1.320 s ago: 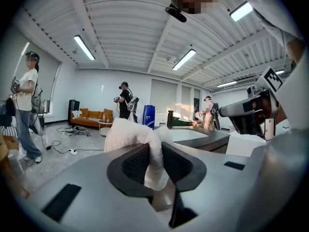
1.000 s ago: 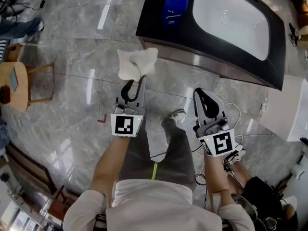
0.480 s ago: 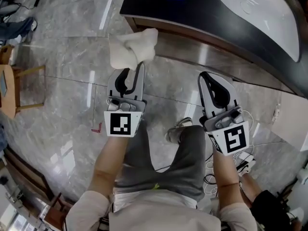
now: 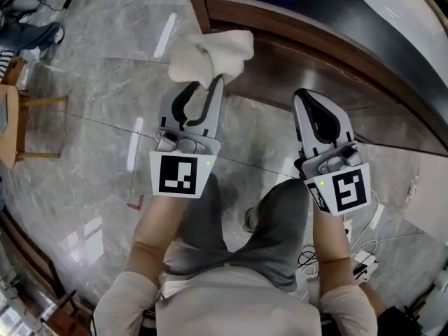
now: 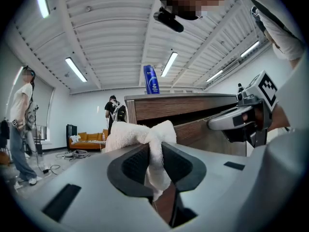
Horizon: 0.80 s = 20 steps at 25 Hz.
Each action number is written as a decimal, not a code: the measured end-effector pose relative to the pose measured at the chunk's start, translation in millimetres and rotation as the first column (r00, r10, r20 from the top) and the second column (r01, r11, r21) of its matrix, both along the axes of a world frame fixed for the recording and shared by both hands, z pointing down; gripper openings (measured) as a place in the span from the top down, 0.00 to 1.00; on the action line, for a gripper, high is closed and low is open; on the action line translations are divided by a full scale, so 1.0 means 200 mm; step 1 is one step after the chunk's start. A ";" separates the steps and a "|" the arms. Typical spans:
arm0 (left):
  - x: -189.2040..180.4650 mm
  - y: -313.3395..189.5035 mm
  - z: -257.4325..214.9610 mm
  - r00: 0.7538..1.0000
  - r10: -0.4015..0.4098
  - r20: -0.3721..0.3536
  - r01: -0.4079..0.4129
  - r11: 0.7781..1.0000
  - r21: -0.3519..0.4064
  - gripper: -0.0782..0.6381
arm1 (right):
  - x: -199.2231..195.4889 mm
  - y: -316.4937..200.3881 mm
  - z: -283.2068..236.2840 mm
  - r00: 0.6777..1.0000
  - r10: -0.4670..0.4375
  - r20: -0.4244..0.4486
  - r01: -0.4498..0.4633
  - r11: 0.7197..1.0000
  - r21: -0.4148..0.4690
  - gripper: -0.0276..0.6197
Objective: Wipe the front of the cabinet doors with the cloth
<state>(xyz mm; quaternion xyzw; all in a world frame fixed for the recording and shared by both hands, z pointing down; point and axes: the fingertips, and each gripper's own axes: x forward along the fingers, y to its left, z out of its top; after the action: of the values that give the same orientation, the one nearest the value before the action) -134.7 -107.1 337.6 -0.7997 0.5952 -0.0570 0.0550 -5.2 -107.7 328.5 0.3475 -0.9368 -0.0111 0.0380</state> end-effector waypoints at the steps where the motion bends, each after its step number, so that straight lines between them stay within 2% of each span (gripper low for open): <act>1: -0.01 -0.01 0.01 1.000 -0.009 -0.012 0.009 1.000 0.012 0.77 | 0.00 -0.01 0.02 1.000 -0.001 0.010 0.001 1.000 0.014 0.90; 8: 0.03 -0.04 0.03 0.999 -0.006 -0.034 0.010 0.994 0.111 0.77 | 0.03 0.01 0.08 0.999 -0.017 0.042 0.011 0.991 0.136 0.90; 11: 0.03 -0.04 0.04 1.000 -0.011 -0.007 0.012 0.988 0.153 0.77 | 0.05 0.02 0.10 0.999 -0.018 0.047 0.010 0.984 0.177 0.90; 20: 0.05 -0.08 0.01 0.998 -0.057 0.000 0.055 0.970 0.236 0.77 | 0.10 0.07 0.16 0.995 -0.034 0.097 0.014 0.979 0.204 0.90</act>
<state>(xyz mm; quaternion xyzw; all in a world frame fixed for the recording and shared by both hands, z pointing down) -125.6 -122.2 339.1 -0.7702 0.6198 0.0101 0.1501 14.5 -93.4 360.1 0.3385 -0.9356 -0.0896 -0.0446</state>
